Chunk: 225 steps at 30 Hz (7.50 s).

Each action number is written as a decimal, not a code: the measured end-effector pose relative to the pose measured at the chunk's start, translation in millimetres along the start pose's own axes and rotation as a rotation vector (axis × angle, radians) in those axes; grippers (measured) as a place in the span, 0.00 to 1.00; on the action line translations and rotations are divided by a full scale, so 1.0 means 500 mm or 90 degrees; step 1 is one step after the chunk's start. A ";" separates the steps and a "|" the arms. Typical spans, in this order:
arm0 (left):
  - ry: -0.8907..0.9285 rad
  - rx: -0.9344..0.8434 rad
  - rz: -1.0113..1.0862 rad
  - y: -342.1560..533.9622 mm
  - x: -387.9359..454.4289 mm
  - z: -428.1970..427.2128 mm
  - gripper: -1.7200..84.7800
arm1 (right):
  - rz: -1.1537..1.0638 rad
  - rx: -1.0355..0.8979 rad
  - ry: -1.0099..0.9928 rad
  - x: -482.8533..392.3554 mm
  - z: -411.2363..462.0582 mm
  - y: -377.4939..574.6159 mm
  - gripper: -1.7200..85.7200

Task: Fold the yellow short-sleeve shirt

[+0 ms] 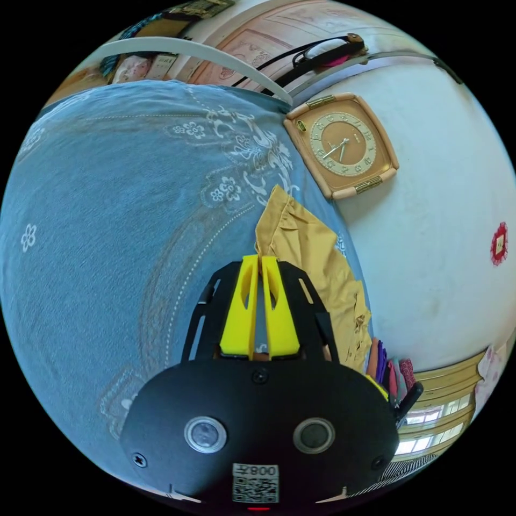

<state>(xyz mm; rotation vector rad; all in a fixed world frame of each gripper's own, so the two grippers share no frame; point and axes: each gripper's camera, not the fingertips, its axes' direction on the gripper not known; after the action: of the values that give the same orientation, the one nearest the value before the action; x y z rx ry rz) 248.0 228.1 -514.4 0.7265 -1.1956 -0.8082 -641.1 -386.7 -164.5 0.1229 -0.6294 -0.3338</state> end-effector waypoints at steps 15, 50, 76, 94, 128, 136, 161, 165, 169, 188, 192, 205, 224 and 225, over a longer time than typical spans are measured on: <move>0.011 -0.045 0.436 0.169 0.174 0.083 0.03 | -0.117 0.031 -0.142 -0.056 0.073 -0.409 0.11; -0.011 -0.083 0.641 0.247 0.361 0.060 0.03 | 0.105 0.057 -0.289 0.274 0.182 -0.475 0.02; -0.031 -0.236 0.594 0.233 0.469 0.082 0.03 | 0.122 -0.034 -0.150 0.296 0.258 -0.433 0.02; 0.040 -0.153 0.556 0.162 0.504 -0.095 0.04 | 0.131 0.071 -0.093 0.258 0.139 -0.403 0.02; -0.122 -0.117 0.596 0.103 0.684 -0.168 0.02 | 0.072 0.095 0.055 0.241 0.131 -0.205 0.02; -0.088 -0.173 0.728 0.020 0.903 -0.023 0.02 | 0.235 0.111 0.136 0.455 0.117 -0.114 0.02; -0.149 -0.229 0.723 0.035 0.974 0.155 0.02 | 0.307 0.054 0.082 0.676 0.238 0.208 0.02; -0.097 -0.172 0.734 0.074 0.931 0.092 0.02 | 0.232 0.108 0.065 0.612 0.210 0.294 0.02; -0.099 -0.201 0.713 0.113 0.858 0.092 0.02 | 0.187 0.082 0.021 0.559 0.266 0.369 0.02; -0.091 -0.189 0.681 0.230 0.642 0.151 0.02 | 0.243 0.114 -0.014 0.520 0.331 0.641 0.02; -0.113 -0.253 0.678 0.274 0.575 0.204 0.02 | 0.221 0.049 -0.016 0.476 0.382 0.704 0.02; 0.005 -0.235 0.465 0.444 0.201 -0.009 0.02 | 0.275 0.053 -0.075 0.395 0.244 1.093 0.02; 0.115 -0.295 0.216 0.768 -0.251 -0.254 0.04 | 0.519 0.000 -0.226 0.118 0.022 1.794 0.02; 0.113 -0.296 0.210 0.785 -0.273 -0.259 0.05 | 0.524 -0.001 -0.233 0.100 0.019 1.814 0.02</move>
<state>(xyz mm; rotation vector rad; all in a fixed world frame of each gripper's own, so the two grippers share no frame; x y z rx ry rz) 410.9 558.7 -283.1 0.2055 -0.8890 -0.6917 -365.4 448.1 64.2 -0.2063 -0.9815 0.4514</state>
